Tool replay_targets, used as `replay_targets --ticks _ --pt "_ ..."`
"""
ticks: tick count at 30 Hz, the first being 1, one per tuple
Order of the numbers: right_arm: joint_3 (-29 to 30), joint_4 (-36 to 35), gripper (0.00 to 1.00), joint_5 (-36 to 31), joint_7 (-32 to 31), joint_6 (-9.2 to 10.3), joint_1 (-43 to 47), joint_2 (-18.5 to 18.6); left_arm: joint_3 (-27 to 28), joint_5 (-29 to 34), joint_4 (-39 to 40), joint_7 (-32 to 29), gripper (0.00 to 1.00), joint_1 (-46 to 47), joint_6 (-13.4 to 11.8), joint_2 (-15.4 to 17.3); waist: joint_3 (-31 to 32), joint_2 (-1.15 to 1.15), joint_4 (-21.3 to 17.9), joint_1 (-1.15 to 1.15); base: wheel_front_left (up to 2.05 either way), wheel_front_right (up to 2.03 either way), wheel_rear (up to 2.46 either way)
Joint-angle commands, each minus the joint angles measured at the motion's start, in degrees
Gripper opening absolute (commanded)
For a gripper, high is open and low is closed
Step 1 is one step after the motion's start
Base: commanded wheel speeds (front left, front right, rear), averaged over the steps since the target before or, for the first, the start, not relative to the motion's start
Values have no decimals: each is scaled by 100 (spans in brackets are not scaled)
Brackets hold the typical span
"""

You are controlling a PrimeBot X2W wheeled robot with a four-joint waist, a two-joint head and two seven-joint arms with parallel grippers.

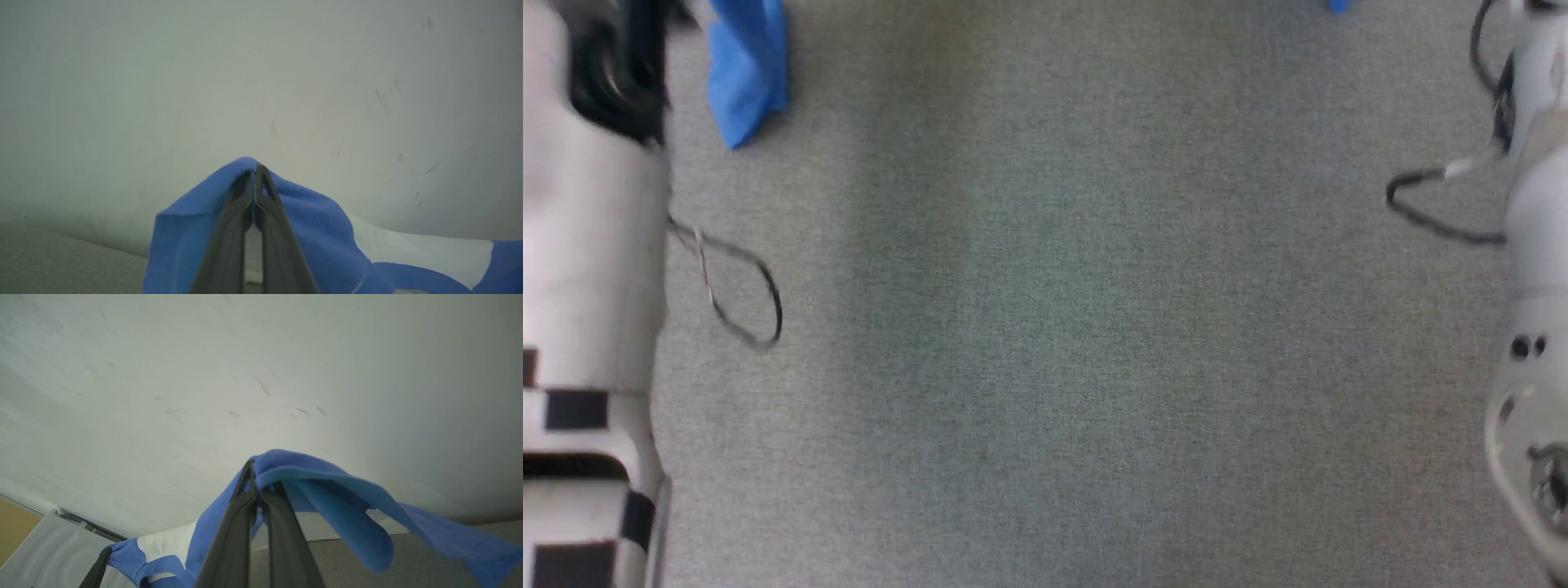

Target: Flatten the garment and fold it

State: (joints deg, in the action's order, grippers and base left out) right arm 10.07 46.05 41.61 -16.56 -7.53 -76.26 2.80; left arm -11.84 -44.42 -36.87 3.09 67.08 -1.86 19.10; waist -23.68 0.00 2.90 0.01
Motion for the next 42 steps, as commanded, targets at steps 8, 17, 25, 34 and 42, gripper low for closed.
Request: replay_targets --ticks 8,17,25,34,42 --pt "33 -1641 0 586 -282 4 2422 15 146 -336 649 434 0 -1985 15 -133 959 0 138 -1 0 0 0" --pt "178 -3480 0 385 -340 4 5612 12 64 -702 2104 -264 0 -4961 -670 -117 1857 0 115 -1 0 0 0" --pt "482 -3973 0 -839 -457 4 7357 11 -80 -864 2926 -905 0 -6865 -1401 -18 2340 0 139 -1 0 0 0" --pt "429 -4169 0 -2212 -986 4 8145 16 -540 -697 3057 -1664 0 -7558 -1867 231 2519 0 246 -1 0 0 0" --pt "116 -3889 28 -2481 -1161 4 8297 10 -572 -716 2789 -1537 100 -7418 -1760 103 2490 0 287 -1 0 0 0"
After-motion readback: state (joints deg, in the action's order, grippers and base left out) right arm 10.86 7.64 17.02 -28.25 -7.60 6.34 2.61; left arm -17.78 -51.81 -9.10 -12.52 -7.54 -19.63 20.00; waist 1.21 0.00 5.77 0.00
